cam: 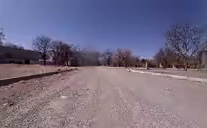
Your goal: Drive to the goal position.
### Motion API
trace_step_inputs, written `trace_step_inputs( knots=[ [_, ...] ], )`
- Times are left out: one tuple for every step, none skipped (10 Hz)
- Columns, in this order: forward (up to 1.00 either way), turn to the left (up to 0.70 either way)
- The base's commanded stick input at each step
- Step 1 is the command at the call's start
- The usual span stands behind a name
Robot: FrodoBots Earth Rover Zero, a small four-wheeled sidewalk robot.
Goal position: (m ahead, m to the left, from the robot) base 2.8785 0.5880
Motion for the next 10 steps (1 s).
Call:
trace_step_inputs(
  knots=[
    [1.00, 0.00],
    [1.00, 0.00],
    [1.00, 0.00],
    [1.00, 0.00],
    [1.00, 0.00],
    [1.00, 0.00],
    [1.00, 0.00],
    [1.00, 0.00],
    [1.00, 0.00],
    [1.00, 0.00]
  ],
)
